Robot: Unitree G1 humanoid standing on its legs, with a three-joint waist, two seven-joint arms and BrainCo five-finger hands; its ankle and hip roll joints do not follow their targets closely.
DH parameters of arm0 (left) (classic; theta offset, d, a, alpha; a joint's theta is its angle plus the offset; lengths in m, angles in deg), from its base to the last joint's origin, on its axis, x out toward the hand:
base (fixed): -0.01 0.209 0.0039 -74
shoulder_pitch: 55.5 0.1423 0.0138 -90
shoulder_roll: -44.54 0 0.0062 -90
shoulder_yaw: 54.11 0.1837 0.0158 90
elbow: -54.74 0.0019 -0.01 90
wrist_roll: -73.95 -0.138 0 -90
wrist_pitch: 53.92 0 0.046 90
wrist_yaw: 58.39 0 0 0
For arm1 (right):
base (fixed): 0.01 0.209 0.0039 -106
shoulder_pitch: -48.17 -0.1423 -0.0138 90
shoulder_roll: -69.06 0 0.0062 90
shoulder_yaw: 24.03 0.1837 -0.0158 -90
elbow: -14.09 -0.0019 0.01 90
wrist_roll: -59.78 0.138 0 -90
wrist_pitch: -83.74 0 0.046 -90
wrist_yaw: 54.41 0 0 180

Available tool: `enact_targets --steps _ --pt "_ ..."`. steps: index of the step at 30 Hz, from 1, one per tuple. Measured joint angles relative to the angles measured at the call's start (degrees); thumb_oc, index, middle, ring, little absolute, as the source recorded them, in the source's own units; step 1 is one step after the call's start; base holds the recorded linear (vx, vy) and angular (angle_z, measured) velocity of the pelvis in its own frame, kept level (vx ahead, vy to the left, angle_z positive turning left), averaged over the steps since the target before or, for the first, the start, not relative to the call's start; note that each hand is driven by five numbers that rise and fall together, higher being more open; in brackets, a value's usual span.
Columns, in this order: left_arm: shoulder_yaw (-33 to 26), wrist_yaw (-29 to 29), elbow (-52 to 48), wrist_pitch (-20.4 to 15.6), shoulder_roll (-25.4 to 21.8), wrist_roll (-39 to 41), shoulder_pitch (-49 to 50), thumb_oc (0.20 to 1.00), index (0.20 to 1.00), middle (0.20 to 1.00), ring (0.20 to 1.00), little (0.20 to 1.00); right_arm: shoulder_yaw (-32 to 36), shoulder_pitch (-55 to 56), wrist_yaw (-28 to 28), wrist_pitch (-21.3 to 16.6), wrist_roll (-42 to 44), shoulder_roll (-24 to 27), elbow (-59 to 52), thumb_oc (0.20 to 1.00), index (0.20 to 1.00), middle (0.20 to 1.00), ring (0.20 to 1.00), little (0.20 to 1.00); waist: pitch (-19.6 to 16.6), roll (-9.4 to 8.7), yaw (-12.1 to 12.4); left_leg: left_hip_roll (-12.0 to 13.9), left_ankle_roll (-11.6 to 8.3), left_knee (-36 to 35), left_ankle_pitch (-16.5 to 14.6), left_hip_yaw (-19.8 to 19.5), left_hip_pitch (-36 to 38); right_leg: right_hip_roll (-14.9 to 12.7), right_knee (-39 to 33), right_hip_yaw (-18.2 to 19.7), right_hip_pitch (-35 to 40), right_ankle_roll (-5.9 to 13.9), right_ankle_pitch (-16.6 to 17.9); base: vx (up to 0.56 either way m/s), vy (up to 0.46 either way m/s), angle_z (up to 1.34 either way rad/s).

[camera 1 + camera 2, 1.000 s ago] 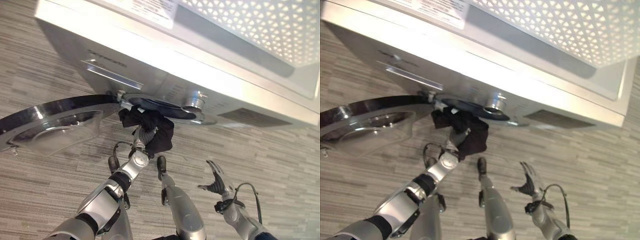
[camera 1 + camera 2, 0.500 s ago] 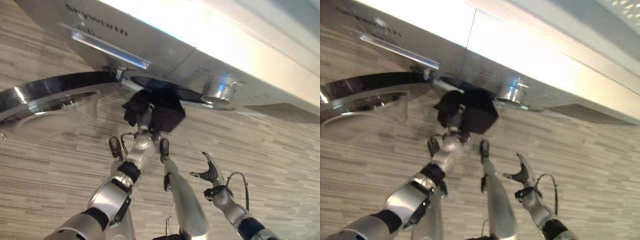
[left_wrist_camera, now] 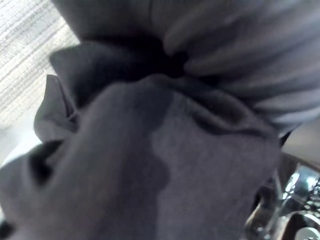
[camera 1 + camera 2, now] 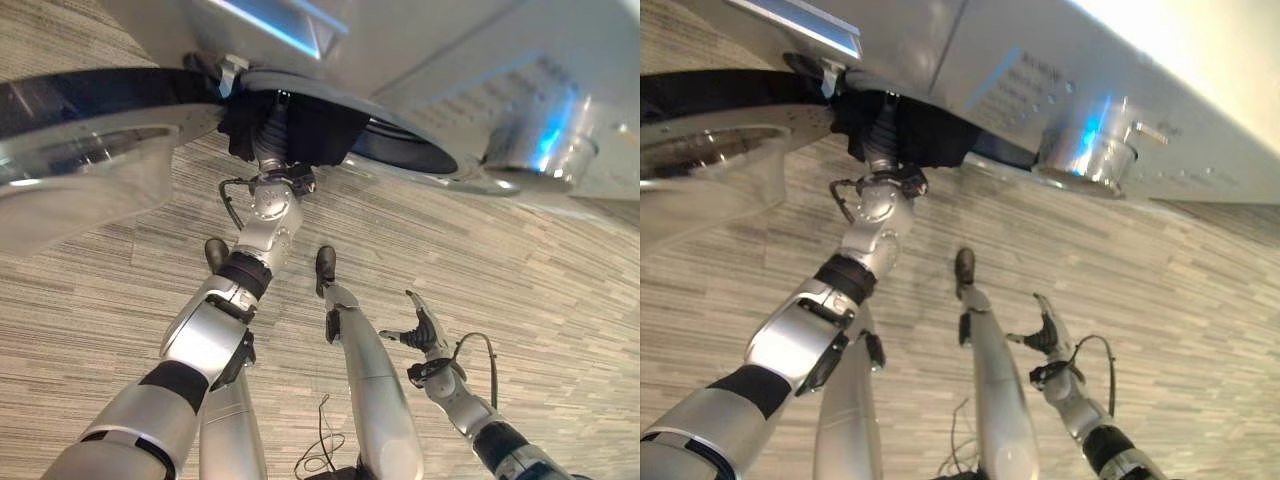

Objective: Grab the laundry basket,head to the washer,open it,put in the laundry and shut it.

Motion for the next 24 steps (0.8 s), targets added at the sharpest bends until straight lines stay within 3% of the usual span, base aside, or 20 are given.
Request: enact_targets --steps 3,6,9,16,21,24 --pt "-0.3 -0.4 1.2 0.0 -3.2 0.0 -1.7 0.2 0.2 0.2 0.2 0.2 0.0 -0.2 -0.1 -0.2 1.0 0.2 -0.7 1.0 1.0 1.0 1.0 1.0 -0.7 -0.98 0.0 1.3 -0.81 4.1 -1.3 -0.3 -3.5 0.9 4.7 0.2 -4.0 -1.45 -1.6 -0.02 -0.058 -0.02" --pt "-2.4 -0.4 1.4 0.0 -3.2 0.0 -2.0 0.2 0.2 0.2 0.2 0.2 -8.6 -1.6 -0.1 0.8 -8.7 4.7 -1.1 1.0 1.0 1.0 1.0 1.0 -1.3 -1.75 0.3 2.5 -1.75 4.4 -2.1 -0.9 -5.1 2.0 6.4 0.1 -6.3 -2.29 -1.9 -0.02 -0.028 -0.05" --pt "-2.5 -0.3 3.2 -0.1 -2.7 0.0 -2.0 0.2 0.2 0.2 0.2 0.2 -9.2 -1.7 -0.4 2.3 -13.9 3.6 2.0 1.0 1.0 1.0 1.0 1.0 -3.0 -1.88 0.5 3.2 -0.93 7.4 -3.6 -1.1 -7.1 2.8 6.5 -0.2 -7.6 -3.19 -1.5 -0.01 -0.004 -0.07" --pt "-2.6 -1.1 6.7 0.1 -3.2 2.1 -5.0 0.2 0.2 0.2 0.2 0.2 -7.3 0.1 -0.9 2.0 -14.8 4.3 -1.1 1.0 1.0 1.0 1.0 1.0 -5.2 -1.61 0.0 2.8 -1.76 8.4 -2.5 -0.6 -9.5 2.5 7.3 0.3 -9.6 -3.06 -1.4 0.01 -0.004 -0.02" --pt "-1.8 -3.2 9.4 1.4 -3.7 6.7 -8.7 0.2 0.2 0.2 0.2 0.2 -4.4 -0.1 -0.9 1.8 -14.6 4.7 -3.8 1.0 1.0 1.0 1.0 1.0 -5.8 -1.63 -0.3 3.1 -1.7 10.2 -3.5 0.3 -11.4 2.5 7.3 1.6 -11.3 -2.41 -1.3 0.02 0.011 -0.07" --pt "-1.1 -3.2 12.5 3.4 -6.2 13.5 -16.4 0.2 0.2 0.2 0.2 0.2 -3.3 -0.2 -1.2 0.7 -13.2 6.0 -5.5 1.0 1.0 1.0 1.0 1.0 -5.8 -1.65 -2.3 3.5 -1.55 11.0 -4.0 0.8 -13.5 2.7 7.1 2.1 -13.5 -1.88 -1.0 0.05 0.012 -0.09"
